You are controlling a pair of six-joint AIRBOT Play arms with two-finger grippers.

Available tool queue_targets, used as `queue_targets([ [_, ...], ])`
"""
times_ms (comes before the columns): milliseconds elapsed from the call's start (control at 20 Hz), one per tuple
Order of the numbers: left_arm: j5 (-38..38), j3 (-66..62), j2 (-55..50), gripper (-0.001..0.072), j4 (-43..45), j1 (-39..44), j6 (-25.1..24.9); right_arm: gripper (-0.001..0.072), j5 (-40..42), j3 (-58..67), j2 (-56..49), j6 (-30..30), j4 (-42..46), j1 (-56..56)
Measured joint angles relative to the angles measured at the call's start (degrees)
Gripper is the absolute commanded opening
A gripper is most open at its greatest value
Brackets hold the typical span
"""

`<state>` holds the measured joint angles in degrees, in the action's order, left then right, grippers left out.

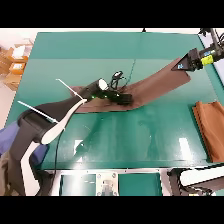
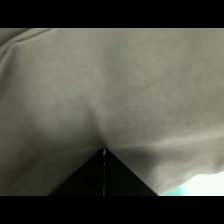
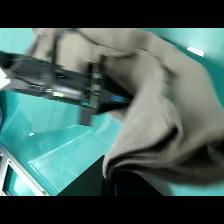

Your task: Fold the shirts.

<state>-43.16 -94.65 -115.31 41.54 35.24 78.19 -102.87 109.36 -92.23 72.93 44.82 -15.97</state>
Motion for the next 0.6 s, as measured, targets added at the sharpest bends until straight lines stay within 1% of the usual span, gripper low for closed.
queue_targets([
  [150,-0.8,-2.8,-1.2,0.0028,0.0,0.8,0.9,0.0017,-0.4,0.3,1.9,0.6,-0.4,0.5],
  [300,-7.6,-6.9,-1.4,0.0026,1.0,-1.2,1.3,0.0017,-0.6,0.5,2.8,1.6,-0.8,1.1],
  [350,-11.3,-8.8,-1.0,0.0026,3.0,-2.7,1.9,0.0017,-0.6,0.5,2.9,2.1,-1.3,1.5],
  [450,-20.3,-12.9,0.5,0.0027,10.0,-6.4,4.7,0.0018,-0.3,0.5,3.2,3.0,-3.3,3.3],
  [600,-35.5,-17.7,3.4,0.0028,25.6,-12.6,8.4,0.0018,3.4,0.4,3.2,4.6,-5.8,9.1],
])
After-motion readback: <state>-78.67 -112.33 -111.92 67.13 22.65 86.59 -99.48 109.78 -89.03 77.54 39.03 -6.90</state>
